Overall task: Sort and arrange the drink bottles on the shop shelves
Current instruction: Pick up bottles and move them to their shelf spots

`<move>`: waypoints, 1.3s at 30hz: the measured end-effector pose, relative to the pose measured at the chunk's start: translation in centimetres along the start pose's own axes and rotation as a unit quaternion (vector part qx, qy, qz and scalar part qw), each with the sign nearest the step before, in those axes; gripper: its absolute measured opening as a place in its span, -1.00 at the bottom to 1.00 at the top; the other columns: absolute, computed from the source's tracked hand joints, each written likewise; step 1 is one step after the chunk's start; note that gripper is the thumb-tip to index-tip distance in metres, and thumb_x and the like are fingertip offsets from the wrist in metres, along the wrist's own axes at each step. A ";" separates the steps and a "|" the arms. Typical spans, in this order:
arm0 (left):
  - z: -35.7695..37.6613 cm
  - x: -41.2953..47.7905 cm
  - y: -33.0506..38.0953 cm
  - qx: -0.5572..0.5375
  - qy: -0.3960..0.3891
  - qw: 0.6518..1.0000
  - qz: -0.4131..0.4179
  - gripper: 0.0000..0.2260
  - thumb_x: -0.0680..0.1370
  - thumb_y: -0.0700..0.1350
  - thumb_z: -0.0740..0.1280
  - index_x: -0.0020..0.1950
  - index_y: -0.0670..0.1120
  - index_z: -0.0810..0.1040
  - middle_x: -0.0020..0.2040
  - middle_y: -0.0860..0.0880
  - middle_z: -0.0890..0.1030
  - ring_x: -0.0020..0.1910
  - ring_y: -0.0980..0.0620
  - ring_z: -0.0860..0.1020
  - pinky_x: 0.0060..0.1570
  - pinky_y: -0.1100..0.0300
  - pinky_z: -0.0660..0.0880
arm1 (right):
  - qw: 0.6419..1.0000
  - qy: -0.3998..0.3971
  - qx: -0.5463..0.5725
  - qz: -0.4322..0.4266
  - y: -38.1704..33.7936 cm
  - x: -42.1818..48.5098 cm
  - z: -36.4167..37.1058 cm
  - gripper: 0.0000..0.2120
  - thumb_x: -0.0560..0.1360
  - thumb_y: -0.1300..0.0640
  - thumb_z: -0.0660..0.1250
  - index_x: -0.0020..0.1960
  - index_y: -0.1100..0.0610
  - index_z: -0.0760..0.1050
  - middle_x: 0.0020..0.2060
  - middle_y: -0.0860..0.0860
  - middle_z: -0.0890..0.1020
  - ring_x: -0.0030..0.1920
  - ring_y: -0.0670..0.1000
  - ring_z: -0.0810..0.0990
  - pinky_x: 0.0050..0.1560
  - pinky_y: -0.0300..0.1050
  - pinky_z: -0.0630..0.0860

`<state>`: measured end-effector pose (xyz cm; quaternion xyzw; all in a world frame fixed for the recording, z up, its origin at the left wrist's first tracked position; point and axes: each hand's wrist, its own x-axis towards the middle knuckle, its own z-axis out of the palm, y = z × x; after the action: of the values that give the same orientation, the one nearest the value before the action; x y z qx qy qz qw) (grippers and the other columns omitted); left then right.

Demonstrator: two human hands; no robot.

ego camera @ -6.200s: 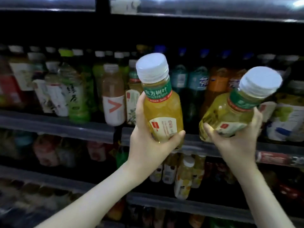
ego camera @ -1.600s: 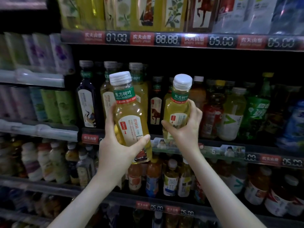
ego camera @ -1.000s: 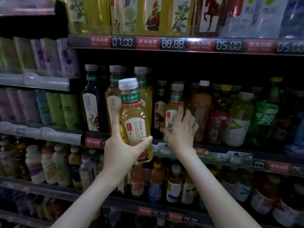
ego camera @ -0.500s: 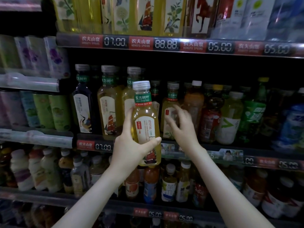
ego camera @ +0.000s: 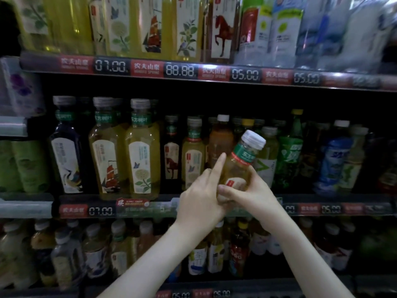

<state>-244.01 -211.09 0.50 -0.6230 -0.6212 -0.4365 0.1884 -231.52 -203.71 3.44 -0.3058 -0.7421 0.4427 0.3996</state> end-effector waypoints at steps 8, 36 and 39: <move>1.4 5.0 0.6 0.044 -0.114 0.988 0.094 -0.28 0.53 0.32 0.17 0.54 0.21 -0.19 0.57 0.02 0.11 0.54 0.04 0.04 0.49 0.05 0.13 | 0.986 0.163 -0.001 -0.042 0.6 -1.5 -5.0 -0.51 0.28 0.02 0.59 0.12 -0.10 0.45 -0.06 -0.17 0.66 -0.10 -0.24 0.63 -0.07 -0.26 0.51; 7.5 5.9 0.5 -0.089 0.071 0.991 -0.077 -0.25 0.43 -0.19 0.47 0.41 0.06 0.03 0.38 -0.23 0.18 0.29 -0.25 0.36 0.16 0.12 0.41 | 0.973 0.223 -0.023 -0.058 1.9 -2.7 -8.7 -0.45 0.30 0.03 0.57 0.20 -0.06 0.40 0.01 -0.15 0.61 0.01 -0.18 0.58 0.07 -0.17 0.47; 7.8 3.0 -0.6 -0.095 0.028 0.992 -0.073 -0.31 0.45 -0.10 0.47 0.44 0.00 0.14 0.35 -0.10 0.39 0.30 -0.14 0.44 0.09 0.06 0.49 | 0.970 0.228 -0.030 -0.075 2.1 -3.2 -8.6 -0.47 0.31 0.06 0.57 0.19 -0.04 0.42 -0.02 -0.15 0.62 -0.02 -0.22 0.59 0.01 -0.25 0.45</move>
<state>-242.59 -203.07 -1.62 -0.5788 -0.6147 -0.5237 0.1137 -222.29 -201.87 3.00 -0.3540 -0.6650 0.3076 0.5812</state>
